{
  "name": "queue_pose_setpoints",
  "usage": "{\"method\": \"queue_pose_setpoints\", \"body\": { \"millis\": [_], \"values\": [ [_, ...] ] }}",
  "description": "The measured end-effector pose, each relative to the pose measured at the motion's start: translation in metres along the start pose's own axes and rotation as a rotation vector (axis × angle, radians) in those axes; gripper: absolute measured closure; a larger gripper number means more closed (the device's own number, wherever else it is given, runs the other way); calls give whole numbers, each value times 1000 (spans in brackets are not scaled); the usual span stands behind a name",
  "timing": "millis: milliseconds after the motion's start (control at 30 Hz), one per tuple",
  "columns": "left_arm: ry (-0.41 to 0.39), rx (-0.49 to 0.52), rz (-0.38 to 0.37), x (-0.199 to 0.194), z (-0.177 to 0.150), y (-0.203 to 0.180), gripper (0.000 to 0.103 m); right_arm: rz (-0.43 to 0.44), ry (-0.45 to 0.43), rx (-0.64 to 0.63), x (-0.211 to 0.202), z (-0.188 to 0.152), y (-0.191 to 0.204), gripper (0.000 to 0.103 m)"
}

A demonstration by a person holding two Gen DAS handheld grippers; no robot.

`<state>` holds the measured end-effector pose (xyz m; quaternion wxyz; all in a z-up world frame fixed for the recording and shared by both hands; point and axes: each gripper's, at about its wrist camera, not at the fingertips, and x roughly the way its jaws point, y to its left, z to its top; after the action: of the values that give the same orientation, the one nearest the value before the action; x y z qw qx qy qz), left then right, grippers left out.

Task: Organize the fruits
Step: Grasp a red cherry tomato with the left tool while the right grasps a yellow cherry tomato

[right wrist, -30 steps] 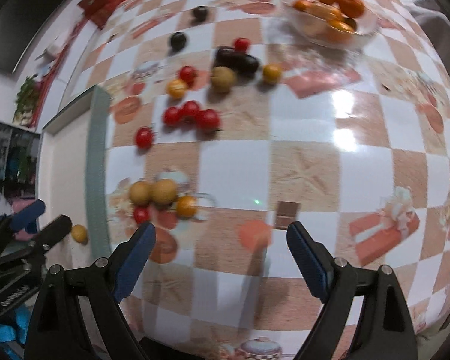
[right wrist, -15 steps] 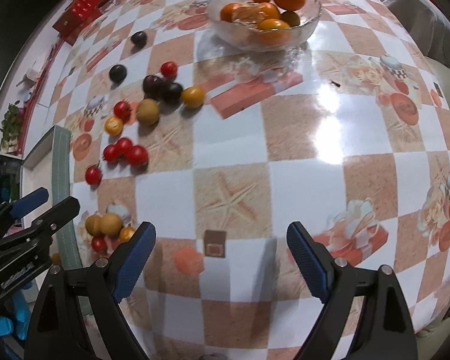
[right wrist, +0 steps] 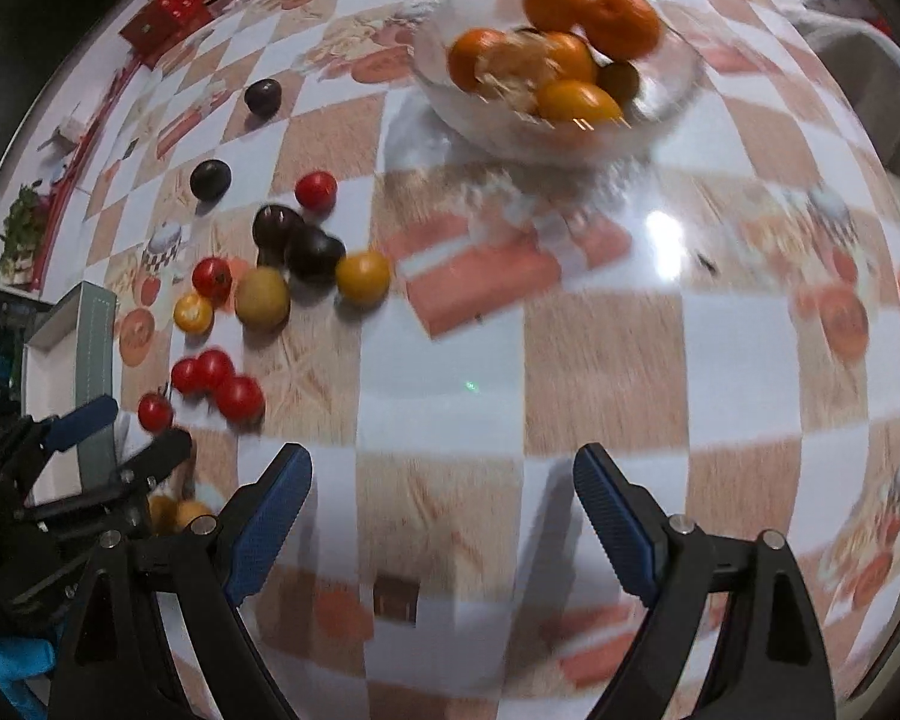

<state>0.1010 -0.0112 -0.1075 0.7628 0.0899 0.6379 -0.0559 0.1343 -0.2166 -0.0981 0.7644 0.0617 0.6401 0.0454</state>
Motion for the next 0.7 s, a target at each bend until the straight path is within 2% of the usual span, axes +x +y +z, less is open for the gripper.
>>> {"method": "queue_pose_setpoints", "body": {
  "millis": [333,400,467,500,533,567,633,700],
  "values": [
    [-4,-53,-40,12,8,11,30,-36,-45,-164,21,32,34,14],
    [-4,-68,-54,12,9,12,30,-38,-60,-189,22,36,41,23],
    [-4,-83,-66,14,11,15,30,-52,-75,-217,24,42,49,40],
    [-5,-88,-68,13,9,14,32,-53,-78,-229,26,48,56,43],
    [-9,-91,-68,13,8,15,34,-57,-81,-244,27,50,60,50],
    [-13,-94,-68,12,8,15,40,-63,-84,-256,28,51,63,55],
    [-17,-96,-69,10,6,17,52,-65,-92,-270,28,53,66,77],
    [-20,-94,-69,8,6,19,69,-39,-92,-258,27,54,63,80]
  ]
}}
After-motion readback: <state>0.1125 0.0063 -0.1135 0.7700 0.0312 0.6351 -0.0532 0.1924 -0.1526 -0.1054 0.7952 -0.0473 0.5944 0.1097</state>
